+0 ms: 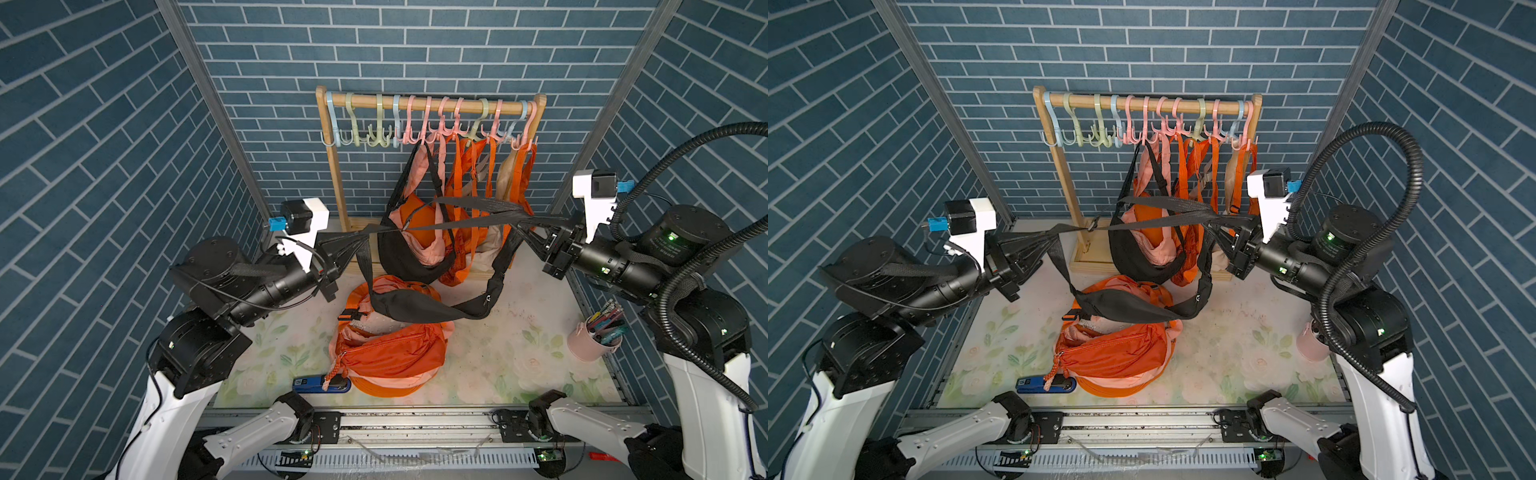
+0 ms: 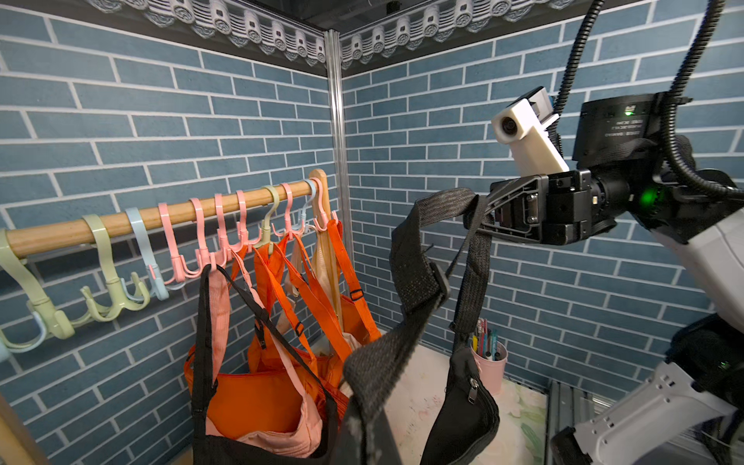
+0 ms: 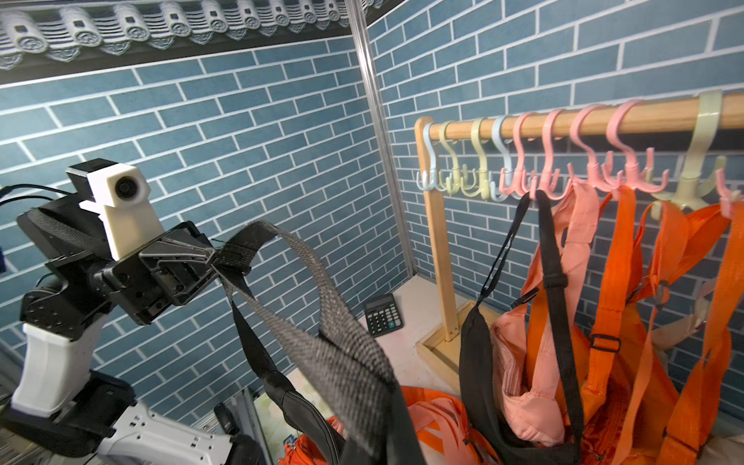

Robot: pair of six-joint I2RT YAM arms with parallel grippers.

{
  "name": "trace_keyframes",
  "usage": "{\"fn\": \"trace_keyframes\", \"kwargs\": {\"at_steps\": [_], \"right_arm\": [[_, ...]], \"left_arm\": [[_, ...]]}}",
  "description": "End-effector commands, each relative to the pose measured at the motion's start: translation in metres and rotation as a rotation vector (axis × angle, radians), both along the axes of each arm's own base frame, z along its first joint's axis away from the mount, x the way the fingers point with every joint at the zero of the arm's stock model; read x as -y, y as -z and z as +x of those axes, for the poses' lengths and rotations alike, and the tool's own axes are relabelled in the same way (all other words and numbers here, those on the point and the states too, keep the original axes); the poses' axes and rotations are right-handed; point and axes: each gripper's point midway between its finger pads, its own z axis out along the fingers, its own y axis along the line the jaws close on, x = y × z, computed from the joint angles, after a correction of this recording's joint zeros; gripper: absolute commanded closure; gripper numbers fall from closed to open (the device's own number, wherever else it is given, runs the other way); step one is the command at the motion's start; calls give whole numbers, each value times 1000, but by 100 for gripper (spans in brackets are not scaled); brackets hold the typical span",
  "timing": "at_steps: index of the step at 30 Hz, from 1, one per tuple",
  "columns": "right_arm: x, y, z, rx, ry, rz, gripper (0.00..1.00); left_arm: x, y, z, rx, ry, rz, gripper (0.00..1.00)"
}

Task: Take the bag off the hook
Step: Place the bag inside the bag.

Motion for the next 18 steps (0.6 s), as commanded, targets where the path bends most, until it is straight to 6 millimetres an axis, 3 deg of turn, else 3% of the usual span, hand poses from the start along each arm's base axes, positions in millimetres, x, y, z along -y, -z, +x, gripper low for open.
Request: {"fn": "trace_keyframes", "kwargs": {"at_steps": [1,4,7,9,15,18], "right_arm": [[22,-6,-10,20,87,12,100],[23,1,-9,10,96,9,100],[19,19,8,-36,123,0,100],[13,44,31,-100,155,-16,100],[-15,151,116,-305,234,-110,100],[-28,184,145,-364,247,-131,100]], "left_arm": [[-35,-9,-27,12,-71,-73,100],[-47,-3,-36,3,-93,-91,100],[-56,14,-31,-51,-152,-82,100],[-62,33,-21,-97,-219,-76,100],[-76,125,32,-274,-470,-25,100],[-81,159,55,-323,-582,30,100]]}}
